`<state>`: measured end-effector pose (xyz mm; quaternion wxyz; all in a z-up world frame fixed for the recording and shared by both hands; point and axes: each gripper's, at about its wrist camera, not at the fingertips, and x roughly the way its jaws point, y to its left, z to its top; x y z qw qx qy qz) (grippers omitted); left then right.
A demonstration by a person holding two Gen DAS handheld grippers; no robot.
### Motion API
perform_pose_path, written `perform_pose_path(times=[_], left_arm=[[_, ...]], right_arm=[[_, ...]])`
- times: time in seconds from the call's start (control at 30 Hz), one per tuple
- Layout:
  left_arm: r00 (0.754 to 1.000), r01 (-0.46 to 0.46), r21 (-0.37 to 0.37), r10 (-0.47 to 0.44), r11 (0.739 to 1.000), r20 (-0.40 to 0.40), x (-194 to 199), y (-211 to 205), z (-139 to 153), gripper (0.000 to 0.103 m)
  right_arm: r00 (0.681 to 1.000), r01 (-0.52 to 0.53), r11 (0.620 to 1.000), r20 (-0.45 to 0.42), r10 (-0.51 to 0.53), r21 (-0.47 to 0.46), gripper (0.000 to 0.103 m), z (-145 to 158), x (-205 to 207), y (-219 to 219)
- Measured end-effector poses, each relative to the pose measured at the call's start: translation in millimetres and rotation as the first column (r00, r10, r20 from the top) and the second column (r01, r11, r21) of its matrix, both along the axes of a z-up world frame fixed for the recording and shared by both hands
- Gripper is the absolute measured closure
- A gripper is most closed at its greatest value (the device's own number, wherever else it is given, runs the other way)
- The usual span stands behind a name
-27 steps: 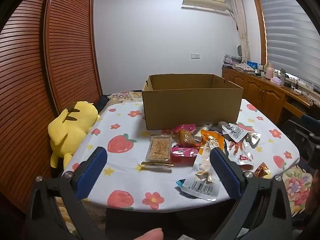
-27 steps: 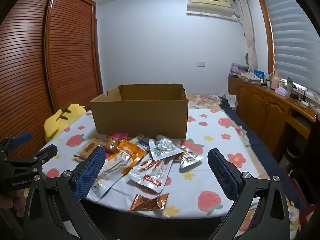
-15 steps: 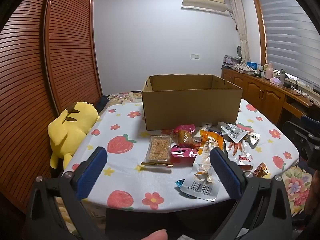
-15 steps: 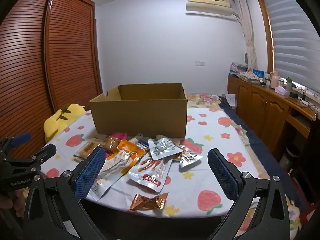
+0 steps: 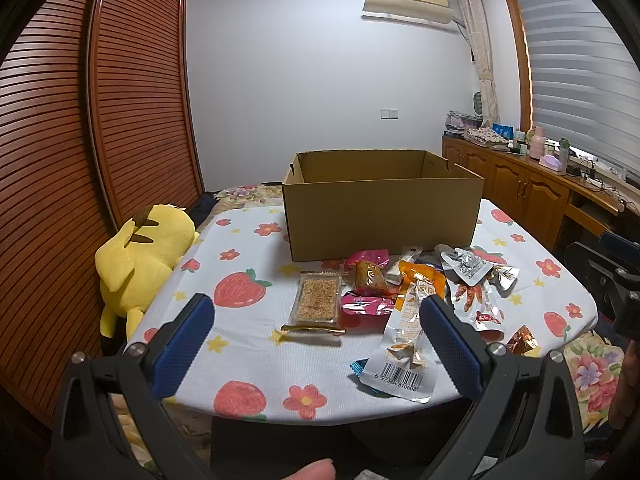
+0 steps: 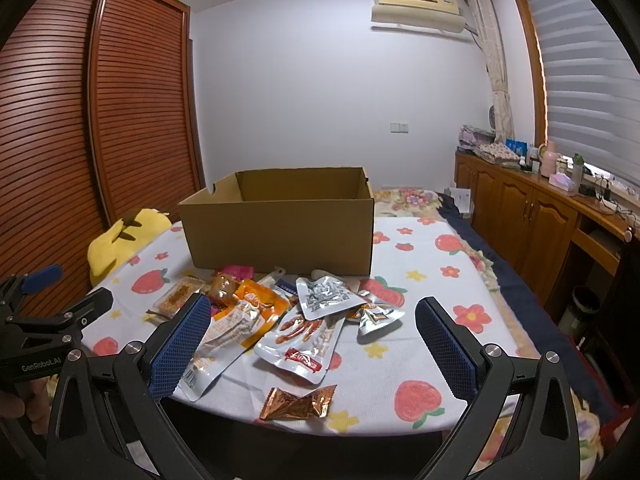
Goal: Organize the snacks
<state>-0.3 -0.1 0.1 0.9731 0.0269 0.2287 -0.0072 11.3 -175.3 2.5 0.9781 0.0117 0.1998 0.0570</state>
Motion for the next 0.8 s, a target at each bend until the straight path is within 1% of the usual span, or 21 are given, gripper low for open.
perform_pose_path(times=[0.8], left_arm=[[1.000,-0.001,0.002,0.001,1.000,0.004,0.2,-4.2,5.2,0.000]], right_arm=[[1.000,0.000,1.000,0.003,0.000,0.001,0.000,0.6,1.5,-1.9]])
